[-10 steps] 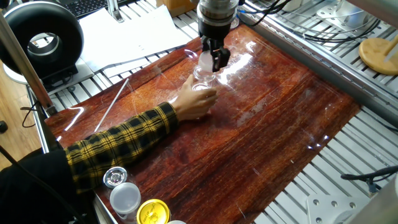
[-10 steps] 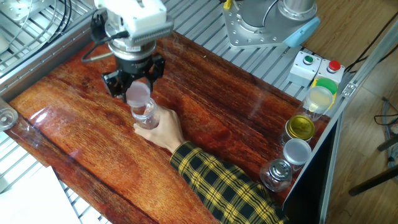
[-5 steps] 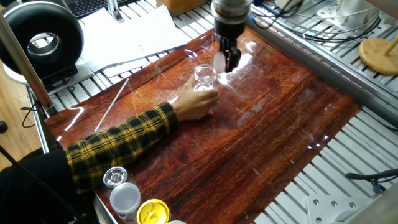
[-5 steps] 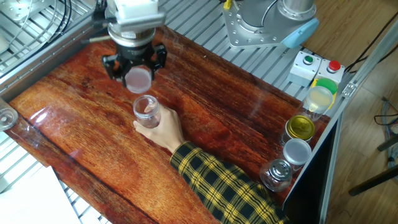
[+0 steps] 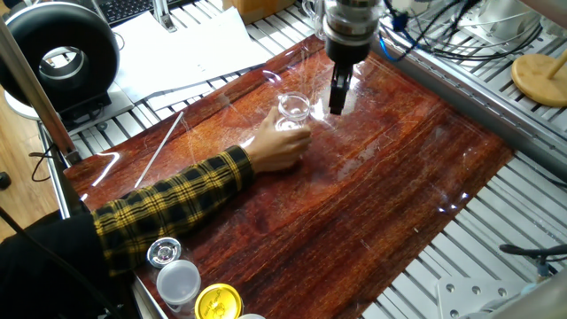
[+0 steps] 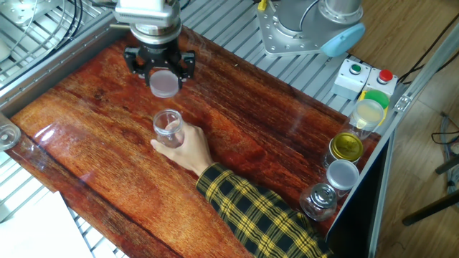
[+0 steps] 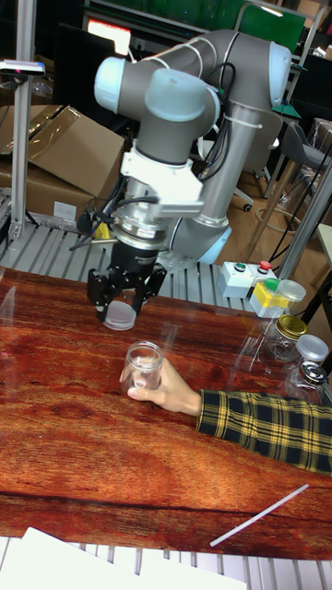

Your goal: Unscrew the lid from the jar

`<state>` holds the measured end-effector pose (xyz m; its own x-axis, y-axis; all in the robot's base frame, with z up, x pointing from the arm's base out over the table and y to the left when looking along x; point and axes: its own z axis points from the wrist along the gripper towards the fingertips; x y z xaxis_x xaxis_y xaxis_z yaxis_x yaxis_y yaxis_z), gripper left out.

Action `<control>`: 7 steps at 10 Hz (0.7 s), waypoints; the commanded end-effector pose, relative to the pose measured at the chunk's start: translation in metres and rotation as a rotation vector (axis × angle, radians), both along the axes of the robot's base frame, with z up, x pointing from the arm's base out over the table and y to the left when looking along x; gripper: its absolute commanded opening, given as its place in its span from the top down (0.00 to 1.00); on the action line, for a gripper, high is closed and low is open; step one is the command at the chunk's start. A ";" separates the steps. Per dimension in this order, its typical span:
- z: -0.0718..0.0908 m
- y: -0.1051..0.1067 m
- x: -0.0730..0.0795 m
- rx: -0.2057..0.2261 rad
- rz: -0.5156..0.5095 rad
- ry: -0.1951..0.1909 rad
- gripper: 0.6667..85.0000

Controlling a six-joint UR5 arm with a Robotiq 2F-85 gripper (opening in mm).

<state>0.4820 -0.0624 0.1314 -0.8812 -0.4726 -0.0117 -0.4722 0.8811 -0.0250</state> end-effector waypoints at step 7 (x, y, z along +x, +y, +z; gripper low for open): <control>-0.070 0.018 -0.008 0.190 -0.225 -0.029 0.67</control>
<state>0.4682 -0.0501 0.0841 -0.9565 -0.2847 -0.0637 -0.2899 0.9521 0.0976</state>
